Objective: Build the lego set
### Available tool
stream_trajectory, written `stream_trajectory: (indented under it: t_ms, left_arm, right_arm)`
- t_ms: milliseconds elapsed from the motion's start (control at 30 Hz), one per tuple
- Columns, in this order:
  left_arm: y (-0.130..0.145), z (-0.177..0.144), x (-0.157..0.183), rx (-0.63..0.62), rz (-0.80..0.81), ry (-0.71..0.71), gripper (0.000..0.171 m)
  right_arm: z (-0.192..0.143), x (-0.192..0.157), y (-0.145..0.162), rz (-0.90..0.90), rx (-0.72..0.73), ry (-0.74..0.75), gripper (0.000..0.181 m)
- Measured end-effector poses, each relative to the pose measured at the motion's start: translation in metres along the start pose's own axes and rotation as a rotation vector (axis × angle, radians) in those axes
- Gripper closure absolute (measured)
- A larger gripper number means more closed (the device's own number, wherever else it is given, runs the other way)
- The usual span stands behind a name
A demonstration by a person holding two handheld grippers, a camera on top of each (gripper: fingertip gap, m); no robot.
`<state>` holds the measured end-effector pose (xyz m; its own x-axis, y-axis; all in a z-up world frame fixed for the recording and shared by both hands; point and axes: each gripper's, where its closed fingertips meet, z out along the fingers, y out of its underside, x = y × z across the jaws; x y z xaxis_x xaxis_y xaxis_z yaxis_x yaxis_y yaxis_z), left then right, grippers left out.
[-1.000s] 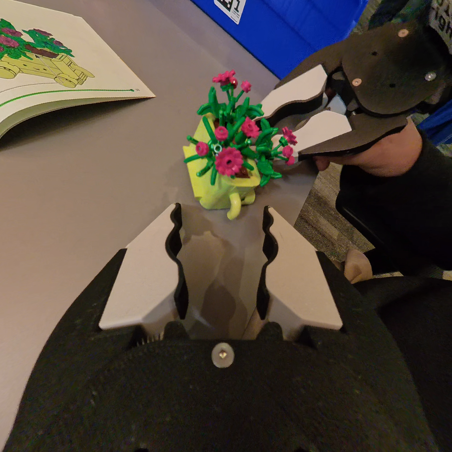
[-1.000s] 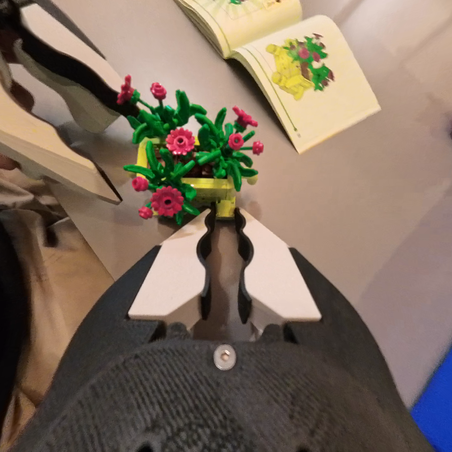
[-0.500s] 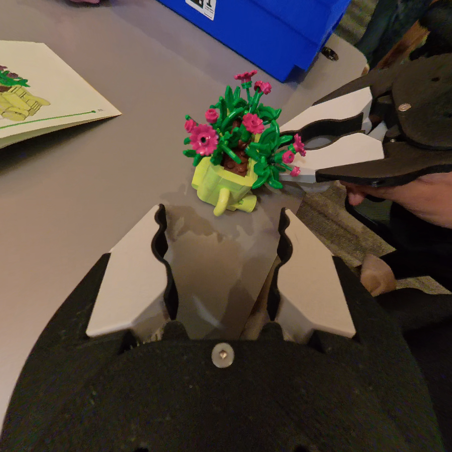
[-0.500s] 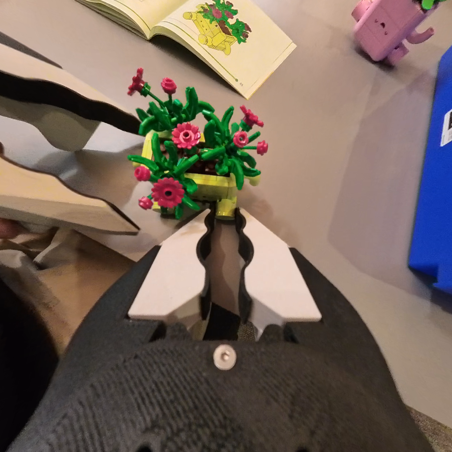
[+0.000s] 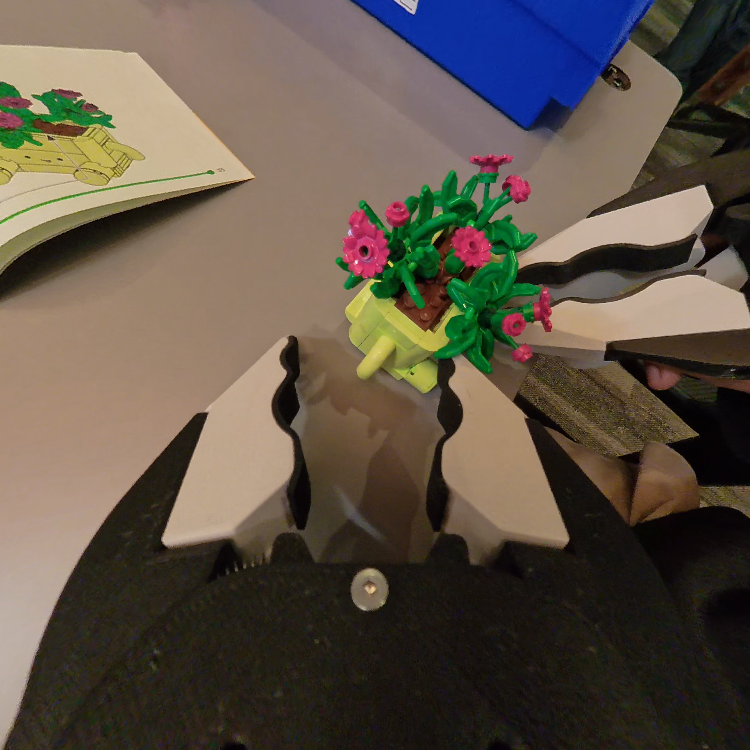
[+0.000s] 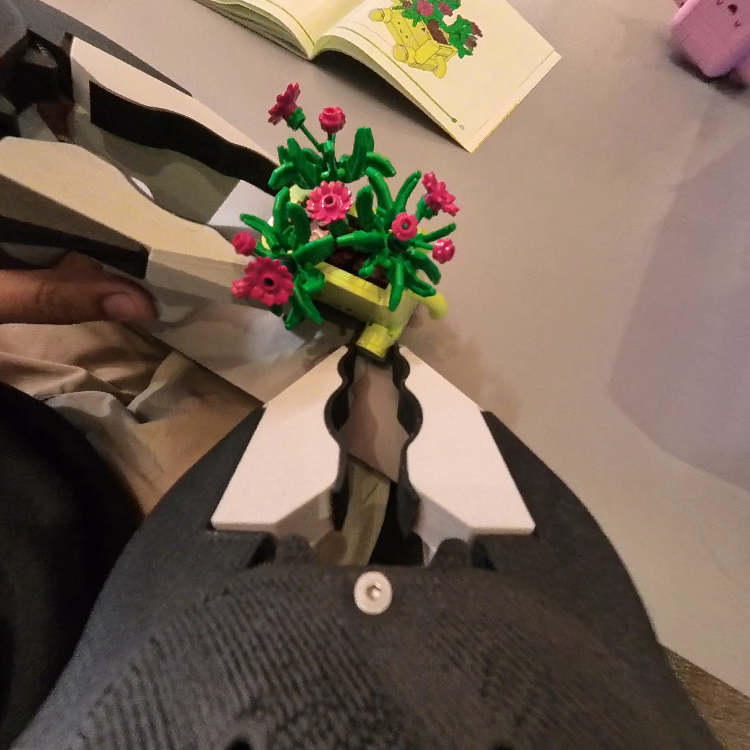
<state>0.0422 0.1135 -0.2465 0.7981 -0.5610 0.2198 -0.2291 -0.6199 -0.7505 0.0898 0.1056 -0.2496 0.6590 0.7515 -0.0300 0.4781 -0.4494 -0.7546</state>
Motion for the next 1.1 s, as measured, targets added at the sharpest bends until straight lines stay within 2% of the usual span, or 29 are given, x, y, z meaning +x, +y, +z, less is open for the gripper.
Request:
stream_trajectory:
  t_ms: [200,400,867,1100]
  left_arm:
    - [-0.001,0.0,-0.004,-0.023,-0.005,-0.005,0.11]
    - [-0.008,0.011,-0.014,-0.066,0.063,-0.044,0.113]
    - [-0.042,0.05,-0.029,-0.093,0.167,-0.027,0.121]
    - [-0.04,0.045,-0.033,-0.085,0.14,-0.02,0.118]
  right_arm:
    - [0.003,-0.002,-0.003,0.007,0.017,-0.024,0.164]
    - [0.007,0.004,-0.006,-0.003,0.023,-0.011,0.169]
    - [0.028,0.043,-0.026,0.03,0.025,0.03,0.175]
    - [0.031,0.043,-0.028,0.039,0.033,0.015,0.172]
